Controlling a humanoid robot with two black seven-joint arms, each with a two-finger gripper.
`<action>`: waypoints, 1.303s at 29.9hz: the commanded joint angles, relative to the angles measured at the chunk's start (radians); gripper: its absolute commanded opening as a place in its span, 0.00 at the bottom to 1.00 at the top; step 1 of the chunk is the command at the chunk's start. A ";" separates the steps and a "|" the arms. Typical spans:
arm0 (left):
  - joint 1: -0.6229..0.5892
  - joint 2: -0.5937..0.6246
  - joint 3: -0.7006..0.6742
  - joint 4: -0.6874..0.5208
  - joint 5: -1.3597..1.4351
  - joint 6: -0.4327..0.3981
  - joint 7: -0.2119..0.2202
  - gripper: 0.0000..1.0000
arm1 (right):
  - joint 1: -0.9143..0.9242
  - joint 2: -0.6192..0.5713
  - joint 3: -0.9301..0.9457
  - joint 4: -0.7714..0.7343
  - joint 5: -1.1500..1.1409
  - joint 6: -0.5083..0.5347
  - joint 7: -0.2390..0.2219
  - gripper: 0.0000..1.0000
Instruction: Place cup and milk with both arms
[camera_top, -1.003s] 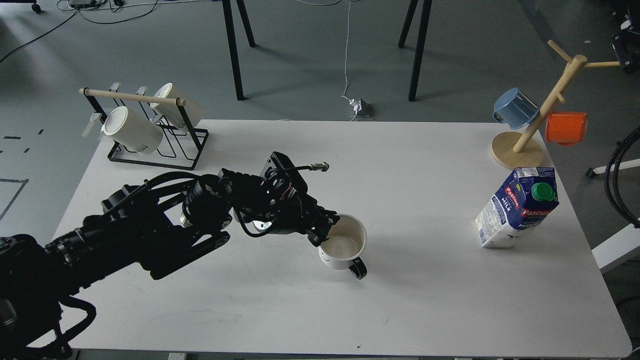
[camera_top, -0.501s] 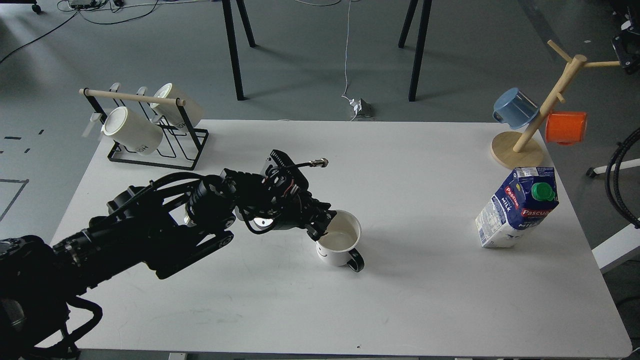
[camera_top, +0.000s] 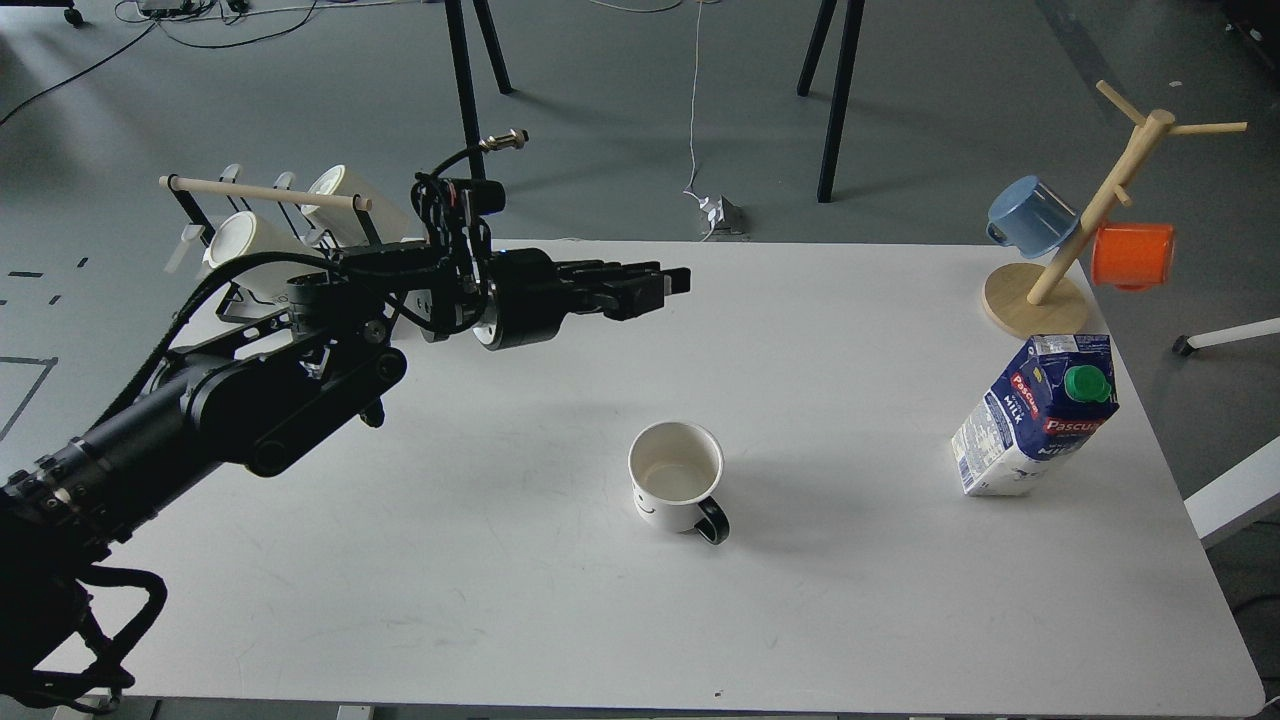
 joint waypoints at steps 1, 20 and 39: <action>0.003 0.024 -0.130 0.031 -0.304 0.001 -0.002 0.98 | -0.148 -0.062 0.000 0.120 0.065 0.000 0.004 1.00; 0.032 0.216 -0.184 0.363 -1.394 -0.064 0.020 0.99 | -0.747 -0.032 -0.013 0.506 0.056 0.000 0.108 1.00; 0.029 0.271 -0.184 0.371 -1.395 -0.056 0.021 0.99 | -0.735 0.344 0.051 0.394 -0.093 0.000 0.108 1.00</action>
